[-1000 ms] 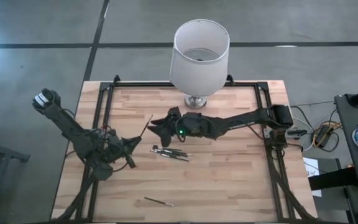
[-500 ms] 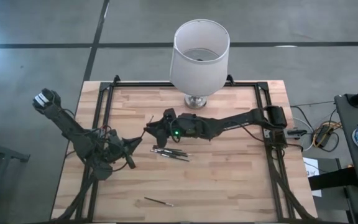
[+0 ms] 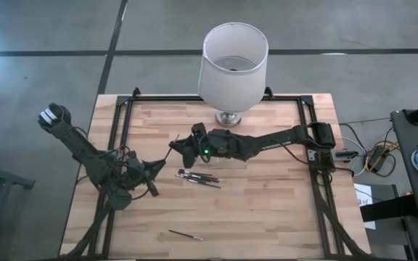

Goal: Put items in baskets/containers
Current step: Put the eyeshadow brush into the transparent organizer

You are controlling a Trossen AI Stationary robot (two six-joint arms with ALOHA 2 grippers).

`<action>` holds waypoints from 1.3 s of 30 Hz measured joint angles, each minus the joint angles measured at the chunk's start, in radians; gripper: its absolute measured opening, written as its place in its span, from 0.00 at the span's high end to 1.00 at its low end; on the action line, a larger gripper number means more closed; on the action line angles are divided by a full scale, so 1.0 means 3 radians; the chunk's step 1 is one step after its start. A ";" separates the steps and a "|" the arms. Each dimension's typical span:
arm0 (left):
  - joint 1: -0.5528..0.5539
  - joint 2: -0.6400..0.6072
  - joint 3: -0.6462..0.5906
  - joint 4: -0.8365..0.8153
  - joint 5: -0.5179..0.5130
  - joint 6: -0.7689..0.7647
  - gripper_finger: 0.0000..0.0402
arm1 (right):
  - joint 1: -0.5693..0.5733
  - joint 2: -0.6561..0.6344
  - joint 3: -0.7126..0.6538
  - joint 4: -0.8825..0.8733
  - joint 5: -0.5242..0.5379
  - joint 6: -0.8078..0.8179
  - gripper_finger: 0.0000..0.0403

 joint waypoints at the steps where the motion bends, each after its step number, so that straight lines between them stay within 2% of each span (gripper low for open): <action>1: 0.0001 0.0000 -0.0006 0.0002 -0.0002 -0.0002 0.99 | 0.0000 0.0000 0.0000 0.0000 -0.0002 -0.0001 0.87; 6: 0.0008 0.0000 -0.0014 -0.0010 0.0005 -0.0003 0.95 | -0.0002 -0.0001 0.0000 -0.0008 -0.0011 0.0000 0.95; 13: 0.0008 0.0001 -0.0014 0.0005 0.0041 -0.0060 0.91 | -0.0026 -0.0008 0.0000 -0.0043 -0.0012 -0.0213 0.96; 17: 0.0005 0.0001 -0.0015 -0.0020 0.0085 -0.0102 0.84 | -0.0064 -0.0040 -0.0002 -0.0245 0.0048 -0.0452 0.96; 21: 0.0006 0.0004 -0.0018 -0.0236 0.0228 -0.0128 0.72 | -0.0075 -0.0164 -0.0003 -0.0830 0.0254 -0.0775 0.96; 28: 0.0015 0.0102 -0.0046 -0.0995 0.0584 -0.0935 0.56 | -0.0055 -0.0277 -0.0003 -0.1698 0.0676 -0.1055 0.96; 32: 0.0015 0.0144 -0.0184 -0.1001 0.0643 -0.1280 0.54 | -0.0053 -0.0227 -0.0003 -0.1760 0.0815 -0.1054 0.95; 39: 0.0015 0.0148 -0.0347 -0.1000 0.0820 -0.1721 0.54 | -0.0092 -0.0038 -0.0003 -0.1915 0.0816 -0.0986 0.95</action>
